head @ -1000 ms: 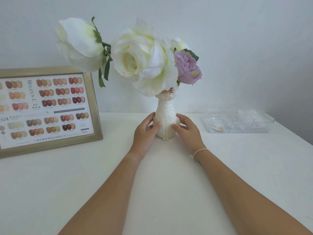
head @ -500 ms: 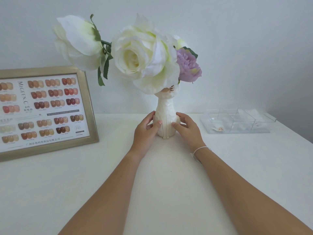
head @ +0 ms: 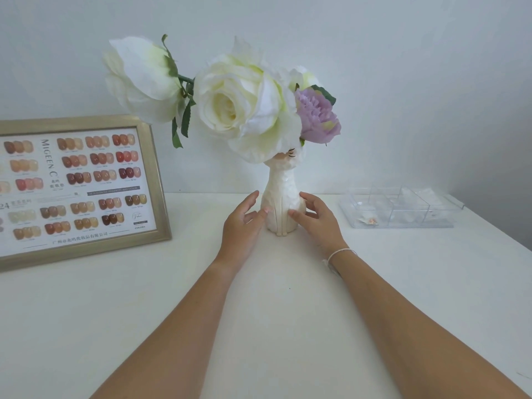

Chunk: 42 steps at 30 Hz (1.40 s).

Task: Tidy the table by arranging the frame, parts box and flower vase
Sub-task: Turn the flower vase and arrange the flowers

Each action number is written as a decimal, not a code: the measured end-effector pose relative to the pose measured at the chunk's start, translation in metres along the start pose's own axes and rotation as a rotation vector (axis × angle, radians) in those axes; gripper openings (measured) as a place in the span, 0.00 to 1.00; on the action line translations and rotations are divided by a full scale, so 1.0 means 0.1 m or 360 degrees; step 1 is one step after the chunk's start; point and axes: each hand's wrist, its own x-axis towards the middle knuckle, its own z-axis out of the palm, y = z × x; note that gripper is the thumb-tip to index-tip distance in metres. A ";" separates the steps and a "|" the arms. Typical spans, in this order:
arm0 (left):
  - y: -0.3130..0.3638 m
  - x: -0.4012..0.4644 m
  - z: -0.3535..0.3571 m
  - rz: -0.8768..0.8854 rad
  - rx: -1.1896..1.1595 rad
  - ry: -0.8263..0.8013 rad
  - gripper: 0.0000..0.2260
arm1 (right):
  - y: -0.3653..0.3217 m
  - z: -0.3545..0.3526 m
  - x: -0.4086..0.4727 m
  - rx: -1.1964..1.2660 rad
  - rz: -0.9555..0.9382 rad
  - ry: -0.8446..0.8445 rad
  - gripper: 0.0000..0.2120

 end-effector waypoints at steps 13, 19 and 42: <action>1.07 -0.64 -0.31 0.0728 -0.0456 0.0453 0.19 | -0.05 0.00 -0.04 -0.0033 0.0021 0.0009 0.21; 1.35 -0.73 -0.17 0.0868 -0.0319 0.0411 0.31 | -0.04 0.00 -0.09 -0.0026 0.0035 0.0037 0.22; 1.36 -0.18 0.06 0.0853 0.0174 0.0432 0.14 | -0.02 0.03 -0.07 0.0035 0.0015 0.0035 0.18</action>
